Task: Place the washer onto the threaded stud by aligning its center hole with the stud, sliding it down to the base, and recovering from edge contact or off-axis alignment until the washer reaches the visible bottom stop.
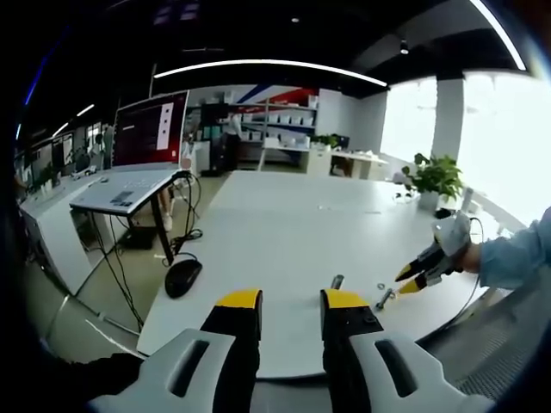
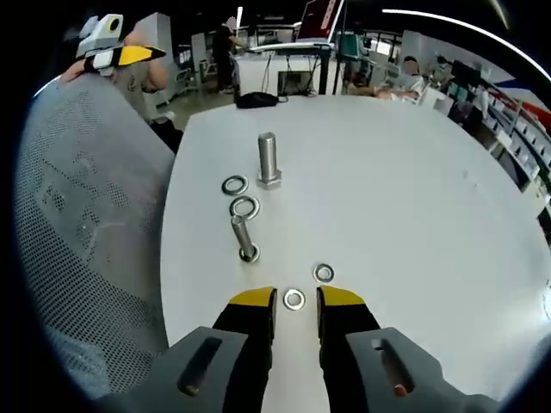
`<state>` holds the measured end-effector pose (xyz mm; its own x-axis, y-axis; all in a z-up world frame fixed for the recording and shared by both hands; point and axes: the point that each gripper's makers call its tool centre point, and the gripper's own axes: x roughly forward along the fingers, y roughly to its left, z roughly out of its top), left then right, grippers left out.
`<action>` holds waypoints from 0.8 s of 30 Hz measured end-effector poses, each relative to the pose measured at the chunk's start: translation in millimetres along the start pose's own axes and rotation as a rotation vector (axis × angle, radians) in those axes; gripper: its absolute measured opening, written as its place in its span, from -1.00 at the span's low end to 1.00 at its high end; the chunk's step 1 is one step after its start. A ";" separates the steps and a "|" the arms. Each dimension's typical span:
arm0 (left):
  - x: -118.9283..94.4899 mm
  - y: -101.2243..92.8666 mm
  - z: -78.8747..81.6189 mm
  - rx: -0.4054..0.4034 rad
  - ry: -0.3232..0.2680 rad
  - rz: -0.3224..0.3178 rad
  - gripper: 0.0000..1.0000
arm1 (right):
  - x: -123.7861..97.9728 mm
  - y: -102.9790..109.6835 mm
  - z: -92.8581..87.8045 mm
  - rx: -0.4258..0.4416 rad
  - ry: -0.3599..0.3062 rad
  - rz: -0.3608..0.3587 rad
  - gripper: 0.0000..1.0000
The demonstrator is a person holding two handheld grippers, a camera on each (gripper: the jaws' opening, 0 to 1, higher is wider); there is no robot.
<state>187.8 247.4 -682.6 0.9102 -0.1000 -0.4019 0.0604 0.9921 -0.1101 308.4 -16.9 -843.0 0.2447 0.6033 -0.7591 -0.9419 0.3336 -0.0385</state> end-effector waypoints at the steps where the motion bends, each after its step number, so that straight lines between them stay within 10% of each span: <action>1: -0.2 0.0 0.0 -0.001 -0.001 0.000 -0.50 | -0.4 -0.4 -0.5 0.005 -0.002 -0.001 -0.59; 24: -0.4 -0.5 0.1 0.001 -0.005 -0.005 -0.50 | 18.1 5.4 -21.5 0.033 0.064 0.017 -0.60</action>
<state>187.5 247.0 -682.2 0.9120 -0.1050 -0.3966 0.0657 0.9916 -0.1114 302.7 -19.7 -870.9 0.2129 0.5618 -0.7994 -0.9373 0.3486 -0.0047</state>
